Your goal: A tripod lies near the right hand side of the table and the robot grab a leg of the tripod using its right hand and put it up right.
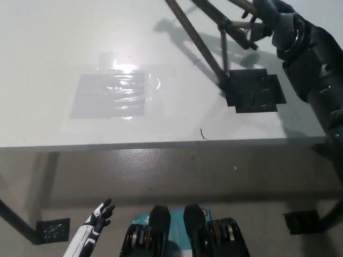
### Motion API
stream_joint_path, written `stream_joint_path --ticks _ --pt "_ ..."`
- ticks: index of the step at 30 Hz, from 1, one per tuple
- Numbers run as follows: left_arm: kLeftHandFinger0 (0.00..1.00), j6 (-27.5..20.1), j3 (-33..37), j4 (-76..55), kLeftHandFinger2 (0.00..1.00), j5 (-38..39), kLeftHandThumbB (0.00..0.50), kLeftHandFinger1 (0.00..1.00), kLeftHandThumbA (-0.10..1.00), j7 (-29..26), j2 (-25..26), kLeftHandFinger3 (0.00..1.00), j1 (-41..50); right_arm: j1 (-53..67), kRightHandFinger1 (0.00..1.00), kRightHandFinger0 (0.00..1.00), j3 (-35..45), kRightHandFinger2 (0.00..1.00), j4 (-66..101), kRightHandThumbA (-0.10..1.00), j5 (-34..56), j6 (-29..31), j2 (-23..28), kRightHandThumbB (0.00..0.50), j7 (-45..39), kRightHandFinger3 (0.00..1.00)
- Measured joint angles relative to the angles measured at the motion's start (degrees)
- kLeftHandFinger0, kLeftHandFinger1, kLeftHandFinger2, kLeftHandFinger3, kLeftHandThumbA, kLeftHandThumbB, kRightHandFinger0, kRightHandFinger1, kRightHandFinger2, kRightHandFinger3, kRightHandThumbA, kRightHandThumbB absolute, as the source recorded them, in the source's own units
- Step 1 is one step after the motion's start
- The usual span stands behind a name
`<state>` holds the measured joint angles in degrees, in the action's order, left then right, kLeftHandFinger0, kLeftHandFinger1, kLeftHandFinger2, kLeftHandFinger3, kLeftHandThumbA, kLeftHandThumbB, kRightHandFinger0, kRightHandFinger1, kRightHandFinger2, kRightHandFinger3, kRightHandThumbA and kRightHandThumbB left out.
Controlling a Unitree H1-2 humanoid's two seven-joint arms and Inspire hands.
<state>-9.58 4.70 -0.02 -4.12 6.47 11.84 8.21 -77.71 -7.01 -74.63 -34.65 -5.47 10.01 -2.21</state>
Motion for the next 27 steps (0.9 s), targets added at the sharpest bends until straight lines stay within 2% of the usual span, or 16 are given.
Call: stream_joint_path --ticks 1,4,6,7,9,13,14,17,18,19,20,21,23,27 --pt "1.0 0.0 0.1 0.0 1.0 0.0 0.396 1.0 1.0 0.0 0.0 1.0 0.0 0.2 0.01 0.0 2.3 0.42 0.5 -0.1 0.7 0.0 -0.7 0.093 0.7 0.52" --pt "1.0 0.0 0.3 0.0 1.0 0.0 0.409 1.0 1.0 0.0 0.0 1.0 0.2 0.8 0.0 0.0 7.9 0.41 1.7 -0.1 3.3 0.5 -3.0 0.097 2.7 0.51" --pt "1.0 0.0 0.4 0.0 1.0 0.0 0.41 1.0 1.0 0.0 0.0 1.0 0.4 1.2 0.0 0.0 11.0 0.32 2.5 -0.1 5.0 1.1 -4.7 0.091 4.0 0.45" --pt "1.0 0.0 0.5 0.0 1.0 0.0 0.409 1.0 1.0 0.0 0.0 1.0 0.5 1.4 0.0 0.0 12.8 0.32 2.7 -0.1 5.9 1.3 -5.6 0.083 4.9 0.44" --pt "1.0 0.0 0.7 0.0 1.0 0.1 0.404 1.0 1.0 0.0 0.0 1.0 0.5 1.8 0.03 0.0 15.0 0.42 2.8 -0.1 7.2 1.9 -6.7 0.076 6.2 0.51" --pt "1.0 0.0 1.1 0.0 1.0 0.0 0.415 1.0 1.0 0.0 0.0 1.0 0.7 2.4 0.12 0.0 19.3 0.55 2.8 -0.1 10.1 3.1 -8.5 0.084 9.0 0.62" --pt "1.0 0.0 1.2 0.0 1.0 0.0 0.426 1.0 1.0 0.0 0.0 1.0 0.7 2.5 0.1 0.0 20.1 0.53 2.8 -0.1 10.7 3.5 -8.7 0.084 9.5 0.59" --pt "1.0 0.0 1.4 0.0 1.0 0.0 0.408 1.0 1.0 0.0 0.0 1.0 0.7 2.8 0.02 0.0 21.9 0.42 2.8 -0.1 12.2 5.0 -9.5 0.086 11.2 0.56" --pt "1.0 0.0 1.4 0.0 1.0 0.0 0.402 1.0 1.0 0.0 0.0 1.0 0.7 3.1 0.0 0.0 22.4 0.35 2.8 -0.1 12.8 5.5 -9.7 0.088 11.7 0.51" --pt "1.0 0.0 1.5 0.0 1.0 0.0 0.401 1.0 1.0 0.0 0.0 1.0 0.7 3.3 0.0 0.18 22.9 0.3 2.7 -0.1 13.3 5.8 -9.8 0.094 12.1 0.44" --pt "1.0 0.0 1.5 0.0 1.0 0.0 0.396 1.0 1.0 0.0 0.0 1.0 0.7 3.6 0.0 0.12 23.4 0.25 2.7 -0.1 13.8 5.9 -9.9 0.101 12.6 0.35" --pt "1.0 0.0 1.6 0.0 1.0 0.0 0.403 1.0 1.0 0.0 0.0 1.0 0.7 4.1 0.0 0.01 23.7 0.28 2.6 -0.1 14.1 6.1 -10.0 0.111 13.2 0.35" --pt "1.0 0.0 1.6 0.0 1.0 0.0 0.396 1.0 1.0 0.0 0.0 1.0 0.7 5.3 0.04 0.0 24.1 0.4 2.5 -0.1 14.9 7.0 -10.2 0.117 14.4 0.43" --pt "1.0 0.0 1.6 0.0 1.0 0.0 0.4 1.0 1.0 0.0 0.0 1.0 0.7 7.5 0.05 0.0 24.2 0.46 2.4 -0.1 16.2 9.9 -10.8 0.118 16.3 0.51"
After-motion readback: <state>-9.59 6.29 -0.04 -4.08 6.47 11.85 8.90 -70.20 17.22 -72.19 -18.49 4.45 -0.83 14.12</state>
